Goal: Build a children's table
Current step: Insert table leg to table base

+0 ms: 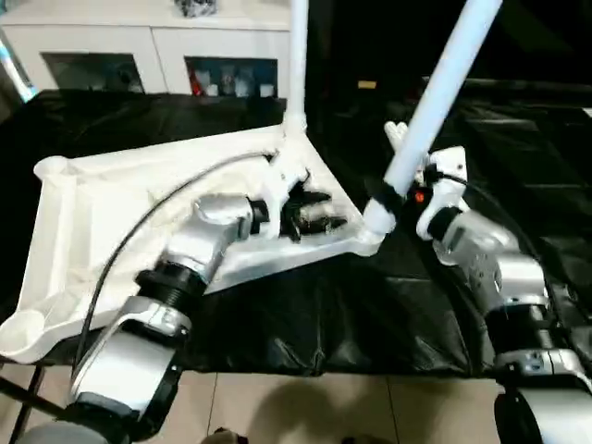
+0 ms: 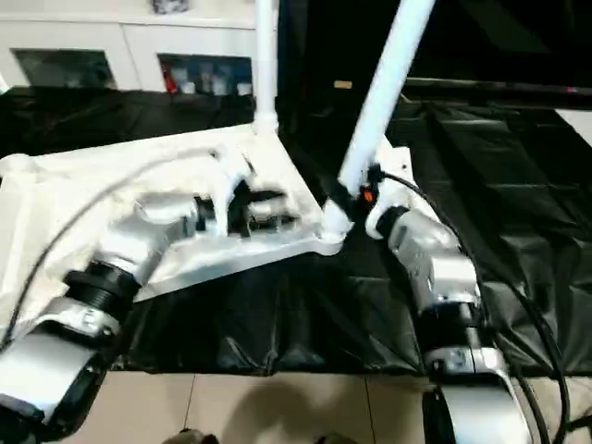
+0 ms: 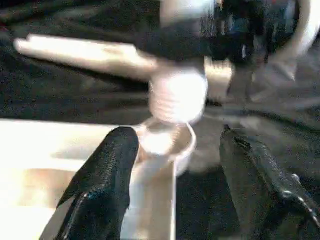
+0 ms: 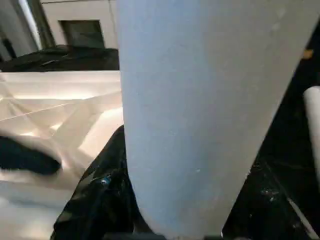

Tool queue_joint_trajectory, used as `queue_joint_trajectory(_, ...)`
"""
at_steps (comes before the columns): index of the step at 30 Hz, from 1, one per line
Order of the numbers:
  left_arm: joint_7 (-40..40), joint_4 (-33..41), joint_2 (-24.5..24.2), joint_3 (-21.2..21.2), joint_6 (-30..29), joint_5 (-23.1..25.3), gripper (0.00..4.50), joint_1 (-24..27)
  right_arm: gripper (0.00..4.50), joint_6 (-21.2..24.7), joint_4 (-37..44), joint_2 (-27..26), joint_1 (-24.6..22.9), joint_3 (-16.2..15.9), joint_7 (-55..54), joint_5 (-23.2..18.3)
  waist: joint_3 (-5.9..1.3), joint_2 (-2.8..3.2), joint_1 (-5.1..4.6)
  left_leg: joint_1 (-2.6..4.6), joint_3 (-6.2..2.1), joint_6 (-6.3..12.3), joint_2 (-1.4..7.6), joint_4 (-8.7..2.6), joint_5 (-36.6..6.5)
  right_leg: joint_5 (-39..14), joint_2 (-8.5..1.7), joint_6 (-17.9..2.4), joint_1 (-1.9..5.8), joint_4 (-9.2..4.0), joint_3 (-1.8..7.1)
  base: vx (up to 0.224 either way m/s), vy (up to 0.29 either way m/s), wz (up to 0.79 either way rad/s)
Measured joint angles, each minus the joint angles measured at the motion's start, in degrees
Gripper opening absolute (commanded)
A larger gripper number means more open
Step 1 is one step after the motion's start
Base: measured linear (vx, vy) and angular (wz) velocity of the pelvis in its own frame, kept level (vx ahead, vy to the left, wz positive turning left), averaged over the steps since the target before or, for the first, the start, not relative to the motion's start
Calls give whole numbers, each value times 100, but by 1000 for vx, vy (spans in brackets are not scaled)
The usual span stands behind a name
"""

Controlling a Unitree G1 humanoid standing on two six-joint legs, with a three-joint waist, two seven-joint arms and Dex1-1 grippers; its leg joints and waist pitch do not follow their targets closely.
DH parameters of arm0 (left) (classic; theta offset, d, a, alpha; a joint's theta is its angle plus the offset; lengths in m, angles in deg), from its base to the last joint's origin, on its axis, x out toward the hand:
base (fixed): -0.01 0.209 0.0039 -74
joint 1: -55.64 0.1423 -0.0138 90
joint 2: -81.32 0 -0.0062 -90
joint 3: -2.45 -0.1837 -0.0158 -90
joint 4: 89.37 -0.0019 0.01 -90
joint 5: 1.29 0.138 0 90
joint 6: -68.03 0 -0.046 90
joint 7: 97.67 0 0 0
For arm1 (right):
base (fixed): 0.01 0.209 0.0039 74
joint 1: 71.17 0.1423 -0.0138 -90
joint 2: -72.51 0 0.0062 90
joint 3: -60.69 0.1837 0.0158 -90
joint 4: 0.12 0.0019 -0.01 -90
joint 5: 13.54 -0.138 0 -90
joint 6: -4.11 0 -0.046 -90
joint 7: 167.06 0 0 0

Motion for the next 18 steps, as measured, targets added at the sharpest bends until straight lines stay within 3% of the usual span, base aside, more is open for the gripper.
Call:
queue_joint_trajectory(5,126,-779,55,-178,394,384,218,-19,188,-26,0,70,-47,0,0,37,2,17,-74,-1,-1,0,-1,0,0,1,0,0,-1,-1,-1,0,0,0)
queue_joint_trajectory(18,26,-1437,-21,-234,638,707,120,-162,188,-86,0,36,-55,-32,5,52,2,20,-66,-3,-1,1,-1,-1,-1,2,-1,-1,-2,-2,-1,0,0,0)
